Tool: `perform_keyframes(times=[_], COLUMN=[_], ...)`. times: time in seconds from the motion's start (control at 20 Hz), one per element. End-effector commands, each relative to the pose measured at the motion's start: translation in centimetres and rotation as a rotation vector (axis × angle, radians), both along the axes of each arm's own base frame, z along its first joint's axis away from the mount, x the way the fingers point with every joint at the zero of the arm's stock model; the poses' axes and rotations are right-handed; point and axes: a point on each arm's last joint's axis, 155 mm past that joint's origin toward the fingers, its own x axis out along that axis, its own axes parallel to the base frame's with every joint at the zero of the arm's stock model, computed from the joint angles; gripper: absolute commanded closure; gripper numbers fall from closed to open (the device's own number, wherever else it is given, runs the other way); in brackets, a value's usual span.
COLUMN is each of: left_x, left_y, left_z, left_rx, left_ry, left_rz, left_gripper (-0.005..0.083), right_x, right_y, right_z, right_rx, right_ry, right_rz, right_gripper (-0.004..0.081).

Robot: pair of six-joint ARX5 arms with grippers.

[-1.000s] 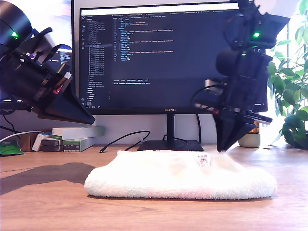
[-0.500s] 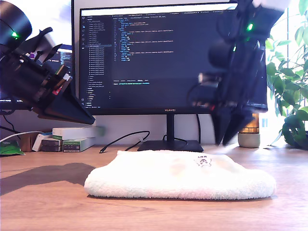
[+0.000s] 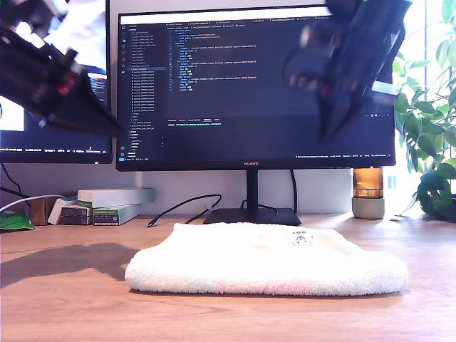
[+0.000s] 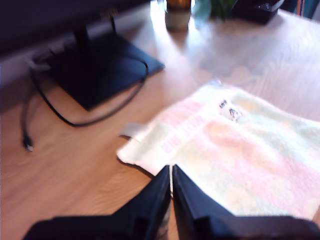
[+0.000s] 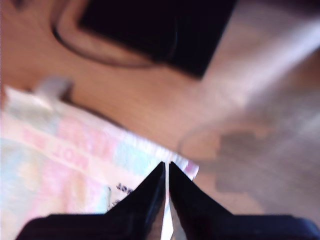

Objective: Fold the tea towel to a neat square and place it to the right

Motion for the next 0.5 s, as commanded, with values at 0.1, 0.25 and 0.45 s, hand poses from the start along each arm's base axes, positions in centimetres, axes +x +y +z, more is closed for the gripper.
perform_keyframes(times=[0.1,0.25,0.45], left_x=[-2.5,-4.0,-6.2], left_y=[0.5,0.8,0.7], left_z=[-0.6,-0.2,0.6], left_rx=[-0.030,-0.065,-0.112], left_ry=[0.004,-0.010,-0.030], left_rz=[-0.035,-0.047,-0.068], left_gripper=[0.0793,0.0793,0.0793], right_x=[-2.7,-5.1,-8.8], right_y=[-0.4,-0.3,0.2], right_z=[-0.4,-1.5,-3.2], right_rx=[0.023,0.076,0.179], right_ry=[-0.059,-0.117,-0.194], right_rz=[0.040,0.067,0.119], right_gripper=[0.0781,0.0781,0.0781])
